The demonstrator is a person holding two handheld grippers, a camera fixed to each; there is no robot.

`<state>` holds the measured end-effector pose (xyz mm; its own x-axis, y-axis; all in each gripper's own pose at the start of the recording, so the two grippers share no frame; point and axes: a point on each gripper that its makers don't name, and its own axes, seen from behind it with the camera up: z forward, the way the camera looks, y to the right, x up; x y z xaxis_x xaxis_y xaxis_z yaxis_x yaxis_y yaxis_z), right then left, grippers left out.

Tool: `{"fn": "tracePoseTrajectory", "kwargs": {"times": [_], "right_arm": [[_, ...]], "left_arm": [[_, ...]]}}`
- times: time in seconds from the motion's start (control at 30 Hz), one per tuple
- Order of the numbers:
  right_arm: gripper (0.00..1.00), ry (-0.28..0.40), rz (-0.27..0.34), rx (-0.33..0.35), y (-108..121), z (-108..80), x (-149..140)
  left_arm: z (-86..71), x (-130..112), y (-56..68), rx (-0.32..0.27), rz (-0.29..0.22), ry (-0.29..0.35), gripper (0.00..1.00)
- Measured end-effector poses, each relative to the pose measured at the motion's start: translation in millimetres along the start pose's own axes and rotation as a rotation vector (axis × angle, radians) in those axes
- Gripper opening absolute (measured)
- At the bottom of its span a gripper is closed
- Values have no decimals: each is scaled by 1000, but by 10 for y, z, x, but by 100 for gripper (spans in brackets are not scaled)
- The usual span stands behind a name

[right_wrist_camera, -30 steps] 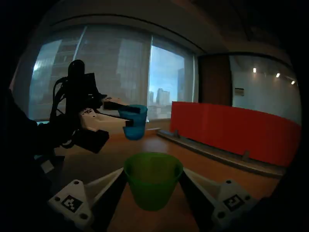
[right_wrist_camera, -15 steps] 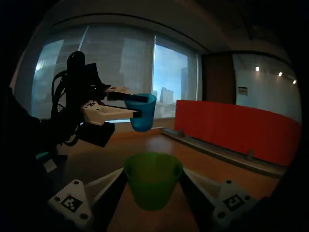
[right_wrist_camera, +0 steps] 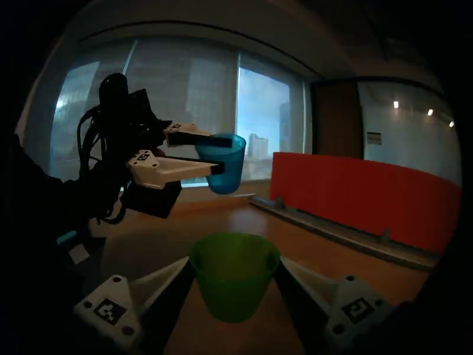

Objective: Pour water

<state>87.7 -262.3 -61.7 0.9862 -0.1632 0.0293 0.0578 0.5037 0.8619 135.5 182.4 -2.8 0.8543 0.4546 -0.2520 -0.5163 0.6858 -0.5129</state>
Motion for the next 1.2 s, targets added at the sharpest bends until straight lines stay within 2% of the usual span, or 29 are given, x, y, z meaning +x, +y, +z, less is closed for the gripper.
{"fn": "tracePoseTrajectory", "kwargs": {"times": [0.27,0.87,1.2], "right_arm": [[90,1,0,6,-15,4,-12],[90,2,-10,34,-78,93,15],[90,3,-10,51,-122,137,25]], "left_arm": [[21,58,18,-7,14,10,87],[20,204,146,-27,122,33,87],[19,287,137,-26,167,41,87]]}}
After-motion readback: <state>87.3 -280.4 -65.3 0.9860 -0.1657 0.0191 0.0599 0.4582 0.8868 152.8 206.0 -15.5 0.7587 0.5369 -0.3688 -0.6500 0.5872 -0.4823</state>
